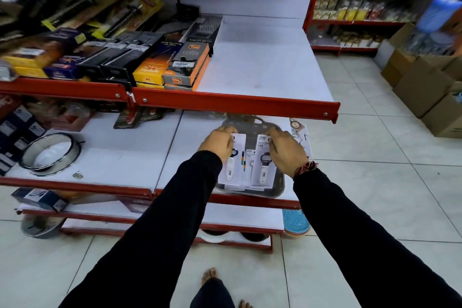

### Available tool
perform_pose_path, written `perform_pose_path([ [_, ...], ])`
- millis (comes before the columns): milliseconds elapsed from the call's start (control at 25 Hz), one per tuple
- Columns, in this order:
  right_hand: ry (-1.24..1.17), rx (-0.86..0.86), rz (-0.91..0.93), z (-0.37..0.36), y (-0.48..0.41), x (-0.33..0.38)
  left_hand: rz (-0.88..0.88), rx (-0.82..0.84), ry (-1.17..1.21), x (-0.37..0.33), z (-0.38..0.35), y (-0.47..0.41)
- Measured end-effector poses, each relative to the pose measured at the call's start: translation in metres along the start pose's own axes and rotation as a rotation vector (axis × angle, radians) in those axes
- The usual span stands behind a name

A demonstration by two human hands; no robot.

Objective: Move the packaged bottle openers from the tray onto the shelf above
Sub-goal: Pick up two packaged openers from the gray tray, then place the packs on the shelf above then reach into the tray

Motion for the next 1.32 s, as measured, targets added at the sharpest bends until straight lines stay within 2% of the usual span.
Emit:
perform_pose_path([
  [160,-0.045,-0.076,0.104,0.041,0.025,0.033,-0.061,-0.124,-0.029,-0.022,0.056,0.023],
  [400,-0.132,-0.169,0.188,0.12,0.021,0.08,-0.124,-0.195,-0.059,-0.059,0.133,0.018],
  [600,-0.195,-0.245,0.135,0.171,-0.025,0.095,-0.147,-0.216,-0.08,-0.074,0.185,-0.021],
  [760,-0.248,-0.223,0.075,0.193,-0.082,0.102,-0.119,-0.252,-0.058,-0.073,0.229,-0.072],
  [960,-0.275,-0.113,0.007,0.194,-0.147,0.107,-0.033,-0.131,-0.105,-0.052,0.241,-0.141],
  [1120,-0.201,0.013,-0.032,0.155,-0.185,0.104,0.054,0.049,-0.187,-0.006,0.199,-0.179],
  [1240,-0.167,0.13,-0.091,0.118,-0.207,0.098,0.064,0.118,-0.212,0.015,0.172,-0.186],
  [1320,-0.126,0.158,-0.151,0.1,-0.212,0.089,0.042,0.128,-0.353,0.017,0.161,-0.182],
])
Point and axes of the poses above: each hand's wrist, its own y-axis away from the middle knuckle, its own z-axis out of the back of the hand, x = y × z, the point moved 5 cm from there along -y, towards the middle knuckle, and after that the axes turned 12 degrees about -z, right-handed, at the moved point
